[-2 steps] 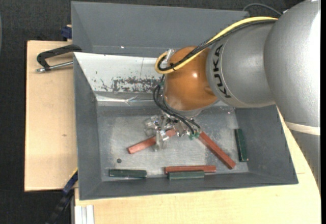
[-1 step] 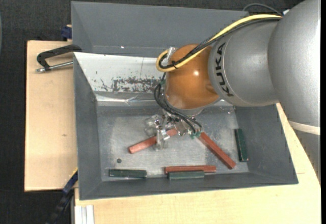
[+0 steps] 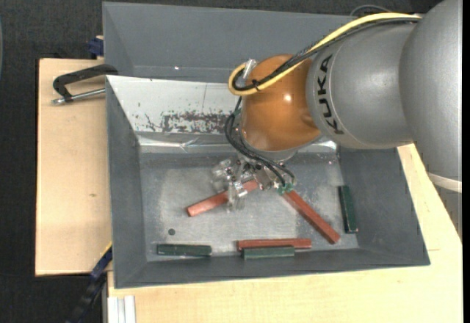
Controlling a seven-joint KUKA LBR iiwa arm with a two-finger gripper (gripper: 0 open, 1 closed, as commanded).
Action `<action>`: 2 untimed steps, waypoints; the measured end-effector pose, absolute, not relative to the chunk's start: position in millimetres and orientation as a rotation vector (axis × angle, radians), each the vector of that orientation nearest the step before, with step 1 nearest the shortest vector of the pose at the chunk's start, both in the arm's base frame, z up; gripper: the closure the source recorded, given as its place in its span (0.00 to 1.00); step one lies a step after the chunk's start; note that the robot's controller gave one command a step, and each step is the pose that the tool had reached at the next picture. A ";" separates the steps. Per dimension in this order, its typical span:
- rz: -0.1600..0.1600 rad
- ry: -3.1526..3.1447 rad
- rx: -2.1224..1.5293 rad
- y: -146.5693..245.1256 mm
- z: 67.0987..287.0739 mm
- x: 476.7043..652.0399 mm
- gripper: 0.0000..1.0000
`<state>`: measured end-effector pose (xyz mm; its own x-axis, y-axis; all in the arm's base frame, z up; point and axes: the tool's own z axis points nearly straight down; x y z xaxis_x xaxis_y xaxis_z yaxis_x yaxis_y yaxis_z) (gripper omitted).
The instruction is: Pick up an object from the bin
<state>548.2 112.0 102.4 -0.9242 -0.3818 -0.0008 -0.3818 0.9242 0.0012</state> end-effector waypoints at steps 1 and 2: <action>0.002 3.072 -0.609 112.7 113.3 550.7 1.00; 0.002 3.071 -0.609 112.9 117.6 550.5 1.00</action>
Offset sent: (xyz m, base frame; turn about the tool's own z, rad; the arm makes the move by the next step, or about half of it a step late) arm -0.0002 -0.0001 0.0164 0.0000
